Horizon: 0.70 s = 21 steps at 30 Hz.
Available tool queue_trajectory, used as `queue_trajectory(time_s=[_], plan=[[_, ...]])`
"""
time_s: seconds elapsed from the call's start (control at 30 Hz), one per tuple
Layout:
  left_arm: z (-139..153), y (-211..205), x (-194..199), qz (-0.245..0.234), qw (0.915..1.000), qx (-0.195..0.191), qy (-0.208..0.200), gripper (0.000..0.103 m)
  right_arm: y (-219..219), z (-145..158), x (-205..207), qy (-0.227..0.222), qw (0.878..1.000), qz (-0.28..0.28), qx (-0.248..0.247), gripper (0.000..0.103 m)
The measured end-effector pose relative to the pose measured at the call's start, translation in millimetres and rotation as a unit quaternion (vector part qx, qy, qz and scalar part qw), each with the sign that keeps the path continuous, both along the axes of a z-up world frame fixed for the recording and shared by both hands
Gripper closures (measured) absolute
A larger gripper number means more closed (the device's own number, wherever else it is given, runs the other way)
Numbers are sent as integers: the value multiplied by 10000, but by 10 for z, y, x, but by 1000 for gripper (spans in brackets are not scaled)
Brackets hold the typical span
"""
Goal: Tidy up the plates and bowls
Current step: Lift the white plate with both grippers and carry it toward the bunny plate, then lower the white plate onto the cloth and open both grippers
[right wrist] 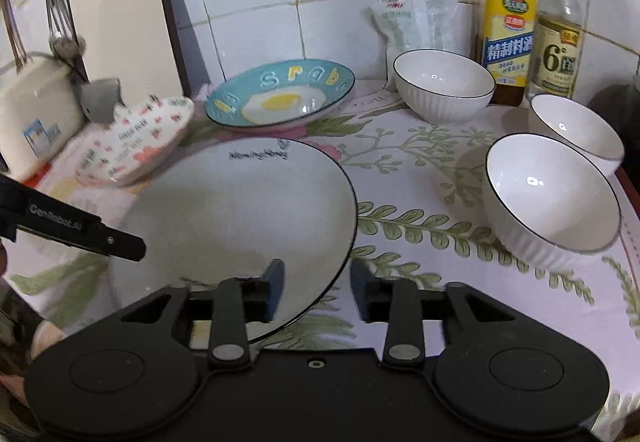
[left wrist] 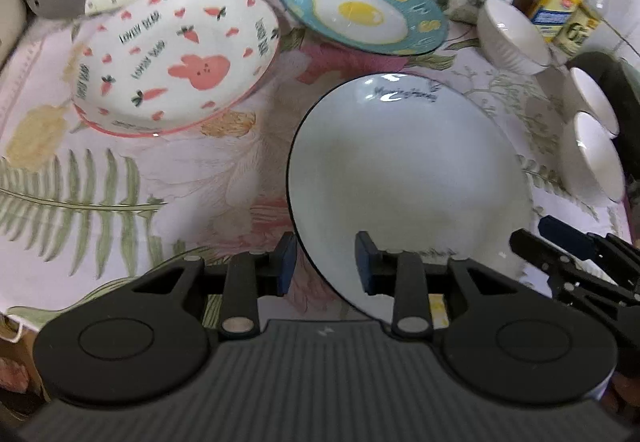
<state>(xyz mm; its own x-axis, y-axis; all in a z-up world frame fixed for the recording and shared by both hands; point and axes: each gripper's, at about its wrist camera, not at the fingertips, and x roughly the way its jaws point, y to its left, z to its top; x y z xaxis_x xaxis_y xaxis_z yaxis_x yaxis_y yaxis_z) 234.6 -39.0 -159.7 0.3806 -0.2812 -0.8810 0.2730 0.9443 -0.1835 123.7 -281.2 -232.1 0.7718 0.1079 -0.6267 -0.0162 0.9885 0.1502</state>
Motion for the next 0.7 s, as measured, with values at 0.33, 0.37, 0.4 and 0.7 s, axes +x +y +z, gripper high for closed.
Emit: queue_trajectory(time_s=[0.33, 0.37, 0.4, 0.7], plan=[[576, 112, -500, -201, 9991, -69, -367, 55, 260, 448, -528, -417, 9975, 422, -375, 26], [621, 134, -532, -203, 9989, -46, -416, 54, 288, 513, -580, -478, 9970, 483, -367, 25], [663, 151, -563, -225, 9987, -17, -466, 53, 300, 574, -609, -516, 9967, 523, -337, 24], [840, 390, -657, -364, 9962, 284, -743, 37, 440, 993, -747, -962, 9920, 732, -357, 20]])
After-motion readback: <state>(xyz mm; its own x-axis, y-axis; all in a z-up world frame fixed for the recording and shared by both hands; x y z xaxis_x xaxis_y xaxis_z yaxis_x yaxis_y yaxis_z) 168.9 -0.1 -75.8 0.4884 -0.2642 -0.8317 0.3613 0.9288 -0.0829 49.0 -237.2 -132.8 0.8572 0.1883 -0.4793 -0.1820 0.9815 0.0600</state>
